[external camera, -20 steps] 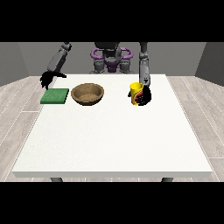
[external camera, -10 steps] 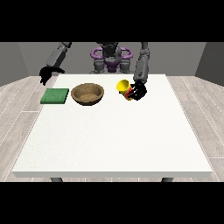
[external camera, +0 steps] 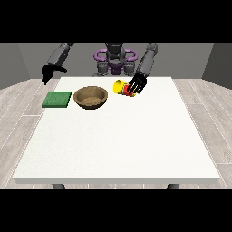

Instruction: Pick the cup and pour the ball into the bowl, then pick the bowl and place it on the pad

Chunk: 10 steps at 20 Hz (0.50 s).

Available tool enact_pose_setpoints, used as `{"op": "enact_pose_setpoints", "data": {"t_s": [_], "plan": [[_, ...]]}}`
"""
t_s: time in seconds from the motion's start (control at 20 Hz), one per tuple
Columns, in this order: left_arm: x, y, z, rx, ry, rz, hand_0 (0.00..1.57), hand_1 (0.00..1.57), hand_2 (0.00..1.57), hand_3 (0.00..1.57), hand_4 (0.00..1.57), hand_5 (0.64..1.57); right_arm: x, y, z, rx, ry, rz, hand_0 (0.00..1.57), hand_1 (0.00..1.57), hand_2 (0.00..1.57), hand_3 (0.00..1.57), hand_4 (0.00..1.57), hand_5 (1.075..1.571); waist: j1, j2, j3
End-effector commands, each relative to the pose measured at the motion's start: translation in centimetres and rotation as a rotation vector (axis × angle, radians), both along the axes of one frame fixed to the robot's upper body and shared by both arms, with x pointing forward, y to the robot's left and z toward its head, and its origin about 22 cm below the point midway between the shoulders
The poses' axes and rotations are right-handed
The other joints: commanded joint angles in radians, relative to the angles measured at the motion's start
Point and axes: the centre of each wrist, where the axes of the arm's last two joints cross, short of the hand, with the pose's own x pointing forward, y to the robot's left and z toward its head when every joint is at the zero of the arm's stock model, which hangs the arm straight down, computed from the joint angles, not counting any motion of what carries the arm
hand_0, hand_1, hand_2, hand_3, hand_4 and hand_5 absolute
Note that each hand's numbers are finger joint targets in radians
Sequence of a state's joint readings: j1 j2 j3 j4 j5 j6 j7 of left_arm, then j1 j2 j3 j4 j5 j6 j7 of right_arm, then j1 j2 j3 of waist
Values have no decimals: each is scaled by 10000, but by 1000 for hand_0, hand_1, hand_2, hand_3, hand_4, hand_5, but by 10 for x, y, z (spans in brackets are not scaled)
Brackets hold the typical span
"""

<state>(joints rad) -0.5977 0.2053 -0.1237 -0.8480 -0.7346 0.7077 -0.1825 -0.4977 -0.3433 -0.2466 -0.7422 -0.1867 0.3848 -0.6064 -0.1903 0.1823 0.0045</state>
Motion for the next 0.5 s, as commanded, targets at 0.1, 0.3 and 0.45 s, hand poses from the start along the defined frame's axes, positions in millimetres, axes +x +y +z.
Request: {"op": "enact_pose_setpoints", "data": {"t_s": [0.1,0.3,0.45], "plan": [[6,-66,10,1833,1045,-320,1425,1425,1571,1571,1165,1570,-23,-15,-31,1,879,-496,0,0,252,203,378,1545,631,-991,-22],[3,-92,17,4128,1086,-778,1346,1346,1571,1571,940,1548,-48,-38,-50,156,1522,-1376,0,0,268,189,382,1541,1439,-1731,-8],[-3,-141,35,4690,1111,-1391,1170,1170,1571,1493,910,1535,-60,-65,-49,364,1482,-1883,0,0,292,217,402,1538,1746,-1673,-19]]}}
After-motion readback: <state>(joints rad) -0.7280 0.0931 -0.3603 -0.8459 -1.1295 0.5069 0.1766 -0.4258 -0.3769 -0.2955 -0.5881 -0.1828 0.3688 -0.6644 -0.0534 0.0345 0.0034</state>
